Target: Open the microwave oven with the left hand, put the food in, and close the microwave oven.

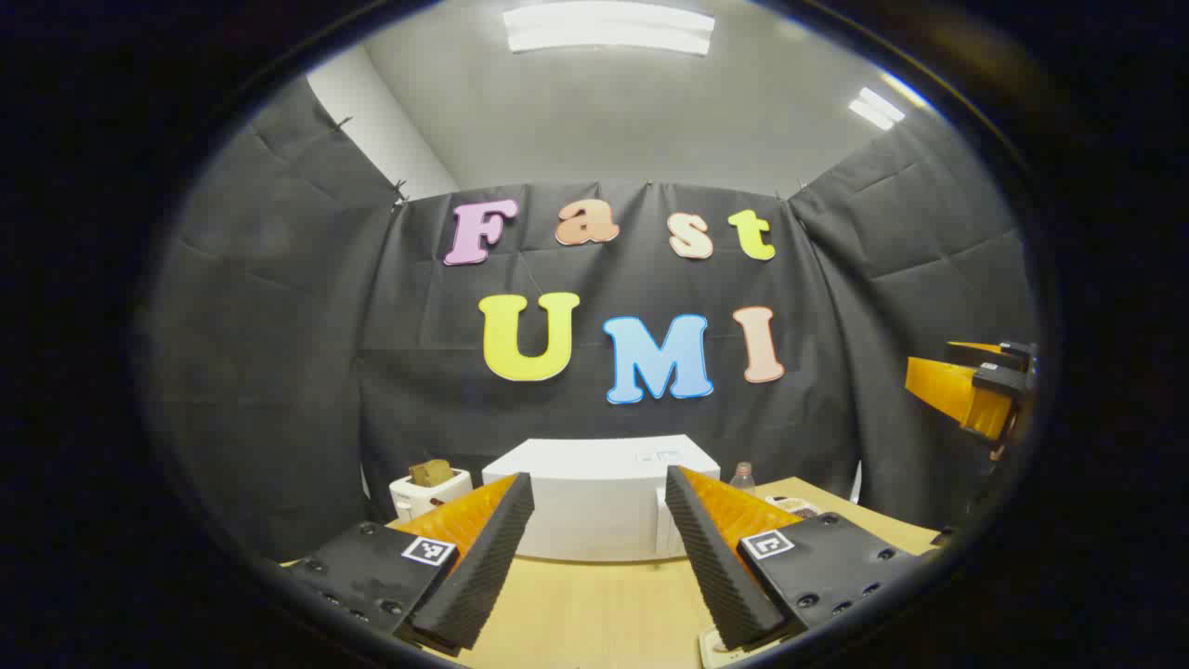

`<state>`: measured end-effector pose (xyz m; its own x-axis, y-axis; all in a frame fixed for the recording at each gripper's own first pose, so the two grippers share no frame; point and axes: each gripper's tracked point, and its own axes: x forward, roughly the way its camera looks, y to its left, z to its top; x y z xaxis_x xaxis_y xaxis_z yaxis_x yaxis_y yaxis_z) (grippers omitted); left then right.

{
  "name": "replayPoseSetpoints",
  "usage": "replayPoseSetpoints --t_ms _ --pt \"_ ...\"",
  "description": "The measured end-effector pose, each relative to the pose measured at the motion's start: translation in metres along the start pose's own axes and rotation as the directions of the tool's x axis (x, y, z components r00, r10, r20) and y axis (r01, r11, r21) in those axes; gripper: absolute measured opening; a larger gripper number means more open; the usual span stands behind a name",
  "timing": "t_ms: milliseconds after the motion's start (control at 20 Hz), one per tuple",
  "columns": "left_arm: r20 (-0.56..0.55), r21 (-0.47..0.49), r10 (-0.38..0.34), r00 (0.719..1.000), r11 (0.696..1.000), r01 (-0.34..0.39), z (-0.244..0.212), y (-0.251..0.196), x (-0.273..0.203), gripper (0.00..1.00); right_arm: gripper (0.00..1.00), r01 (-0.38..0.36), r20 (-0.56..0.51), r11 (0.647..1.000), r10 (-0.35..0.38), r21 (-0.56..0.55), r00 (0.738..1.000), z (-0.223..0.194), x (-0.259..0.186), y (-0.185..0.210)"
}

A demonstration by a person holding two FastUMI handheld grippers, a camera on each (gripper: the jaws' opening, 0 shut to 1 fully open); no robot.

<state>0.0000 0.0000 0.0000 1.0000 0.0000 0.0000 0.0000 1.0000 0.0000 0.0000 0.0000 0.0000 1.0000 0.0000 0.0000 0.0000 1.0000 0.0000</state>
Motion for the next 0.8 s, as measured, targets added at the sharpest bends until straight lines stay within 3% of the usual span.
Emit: replayPoseSetpoints --t_ms 800 --pt "-0.01 0.023 -0.007 1.0 1.0 0.007 -0.001 -0.035 0.002 0.99 0.96 0.001 -0.01 1.0 -0.001 0.006 1.0 -0.01 0.0 -0.027"
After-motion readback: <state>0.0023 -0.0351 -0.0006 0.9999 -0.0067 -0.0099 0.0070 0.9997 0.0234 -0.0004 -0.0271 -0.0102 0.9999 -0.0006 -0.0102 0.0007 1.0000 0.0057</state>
